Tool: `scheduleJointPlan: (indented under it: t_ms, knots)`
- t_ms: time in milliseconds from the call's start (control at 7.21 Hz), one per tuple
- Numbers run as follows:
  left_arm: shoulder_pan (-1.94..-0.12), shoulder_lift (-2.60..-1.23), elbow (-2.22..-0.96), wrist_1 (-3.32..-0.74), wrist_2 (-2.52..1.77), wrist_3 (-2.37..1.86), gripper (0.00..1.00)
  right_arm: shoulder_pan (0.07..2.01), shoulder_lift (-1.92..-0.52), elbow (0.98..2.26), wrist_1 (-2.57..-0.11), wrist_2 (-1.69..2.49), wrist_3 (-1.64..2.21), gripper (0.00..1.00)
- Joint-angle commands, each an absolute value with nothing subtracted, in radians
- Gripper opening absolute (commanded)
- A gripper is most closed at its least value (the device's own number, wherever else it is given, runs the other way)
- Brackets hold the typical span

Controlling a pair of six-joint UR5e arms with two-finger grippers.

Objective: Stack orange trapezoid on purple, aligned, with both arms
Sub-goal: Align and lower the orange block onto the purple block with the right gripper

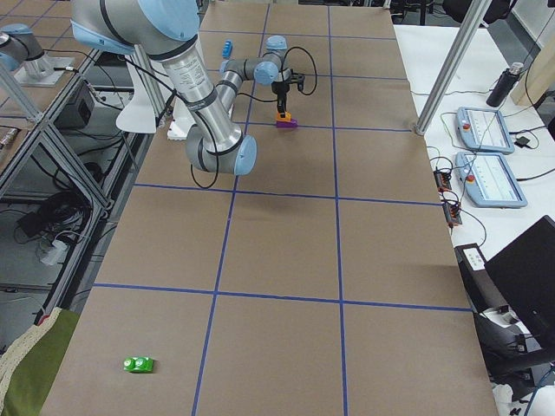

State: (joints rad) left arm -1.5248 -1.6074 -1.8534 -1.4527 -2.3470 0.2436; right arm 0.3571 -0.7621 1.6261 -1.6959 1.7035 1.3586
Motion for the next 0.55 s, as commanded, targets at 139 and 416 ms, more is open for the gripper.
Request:
scheduleJointPlan:
  t_ms: [139, 416]
  knots:
    - [-1.525, -1.609, -1.852, -1.453, -2.347, 0.242, 1.0, 0.354, -0.765, 1.634, -1.694, 1.7, 1.351, 0.99]
    - [-1.525, -1.609, -1.85, -1.453, -2.347, 0.242, 1.0, 0.362, -0.768, 1.676, -1.698, 1.704, 1.35, 0.99]
